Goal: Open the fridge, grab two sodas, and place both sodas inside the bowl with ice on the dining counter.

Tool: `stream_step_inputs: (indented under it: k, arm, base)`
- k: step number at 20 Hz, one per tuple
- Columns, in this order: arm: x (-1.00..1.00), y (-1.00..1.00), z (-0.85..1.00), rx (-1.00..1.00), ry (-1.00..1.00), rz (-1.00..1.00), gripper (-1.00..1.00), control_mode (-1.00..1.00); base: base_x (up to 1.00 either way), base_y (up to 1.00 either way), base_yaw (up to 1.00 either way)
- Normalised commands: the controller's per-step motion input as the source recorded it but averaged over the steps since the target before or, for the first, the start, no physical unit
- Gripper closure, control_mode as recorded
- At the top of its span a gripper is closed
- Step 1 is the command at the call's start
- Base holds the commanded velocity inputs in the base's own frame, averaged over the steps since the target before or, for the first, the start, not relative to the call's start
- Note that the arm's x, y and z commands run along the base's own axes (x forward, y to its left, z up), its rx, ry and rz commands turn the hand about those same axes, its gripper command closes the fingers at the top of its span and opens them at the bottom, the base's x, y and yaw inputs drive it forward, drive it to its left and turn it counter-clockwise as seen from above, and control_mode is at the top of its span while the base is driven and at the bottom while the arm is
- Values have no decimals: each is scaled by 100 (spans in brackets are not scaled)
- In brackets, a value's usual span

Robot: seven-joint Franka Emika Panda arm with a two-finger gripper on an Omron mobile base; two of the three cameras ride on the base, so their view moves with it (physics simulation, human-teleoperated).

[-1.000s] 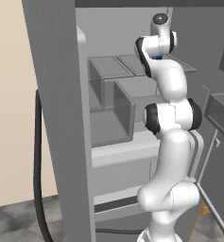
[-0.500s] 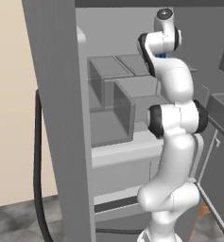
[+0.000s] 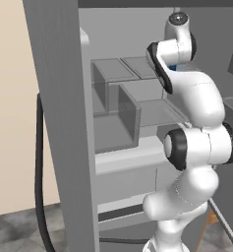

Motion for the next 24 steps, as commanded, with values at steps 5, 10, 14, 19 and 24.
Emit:
stream_step_inputs:
  k: [5, 10, 14, 19, 24]
  arm:
    - [-100, 31, -24, 0, -14, 0, 100, -100]
    - [-100, 10, 8, 3, -9, 0, 100, -100]
    - [-100, 10, 17, 3, -1, 0, 100, -100]
    - [-100, 20, 3, 0, 0, 0, 100, -100]
    - [-100, 25, 0, 0, 0, 0, 100, -100]
  base:
    - [0, 0, 0]
    - [0, 0, 0]
    - [0, 0, 0]
    - [0, 0, 0]
    - [0, 0, 0]
